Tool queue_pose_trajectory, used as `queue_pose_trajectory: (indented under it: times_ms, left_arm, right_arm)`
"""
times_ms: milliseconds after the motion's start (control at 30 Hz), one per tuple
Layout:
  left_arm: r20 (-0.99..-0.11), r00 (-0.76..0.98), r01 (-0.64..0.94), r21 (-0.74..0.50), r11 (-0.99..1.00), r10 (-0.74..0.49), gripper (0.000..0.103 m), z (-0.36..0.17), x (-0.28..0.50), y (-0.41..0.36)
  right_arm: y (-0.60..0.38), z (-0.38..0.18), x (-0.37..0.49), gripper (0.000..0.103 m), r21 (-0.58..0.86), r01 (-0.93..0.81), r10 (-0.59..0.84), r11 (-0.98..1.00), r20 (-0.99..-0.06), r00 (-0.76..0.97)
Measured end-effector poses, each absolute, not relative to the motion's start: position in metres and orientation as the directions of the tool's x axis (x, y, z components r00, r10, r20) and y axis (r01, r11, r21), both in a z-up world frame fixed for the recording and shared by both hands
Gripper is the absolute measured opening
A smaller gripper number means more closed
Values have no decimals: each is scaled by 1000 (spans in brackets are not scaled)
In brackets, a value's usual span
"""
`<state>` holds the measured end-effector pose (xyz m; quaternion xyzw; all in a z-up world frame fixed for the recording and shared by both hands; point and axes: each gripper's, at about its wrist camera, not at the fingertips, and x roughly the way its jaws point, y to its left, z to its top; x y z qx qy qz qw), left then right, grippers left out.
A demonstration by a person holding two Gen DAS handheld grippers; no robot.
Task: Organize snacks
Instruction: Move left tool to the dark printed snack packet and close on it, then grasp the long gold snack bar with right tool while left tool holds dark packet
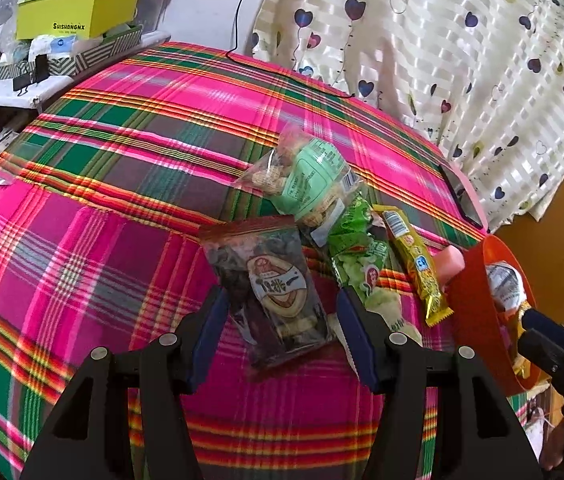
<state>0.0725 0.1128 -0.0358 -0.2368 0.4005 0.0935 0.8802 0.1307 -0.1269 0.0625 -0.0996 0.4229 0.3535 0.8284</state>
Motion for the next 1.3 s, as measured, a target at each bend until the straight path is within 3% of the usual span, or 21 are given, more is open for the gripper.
queue_pose_trajectory:
  times_ms: [333, 800, 1267, 1300]
  left_arm:
    - [-778, 628, -356, -287, 889, 0, 58, -50, 84, 114]
    - [-753, 654, -360, -226, 905, 72, 53, -49, 66, 127]
    - [-689, 724, -305, -288, 908, 25, 52, -35, 44, 135]
    - [-683, 730, -300, -293, 908, 20, 47, -33, 42, 136]
  right_arm:
    - [-109, 56, 141, 38, 132, -685, 500, 717, -781, 373]
    - [-74, 46, 161, 38, 95, -702, 460, 706, -815, 352]
    - [-30, 15, 193, 36, -59, -687, 244, 724, -910, 335]
    - [-27, 10, 197, 36, -74, -681, 219, 729, -917, 334]
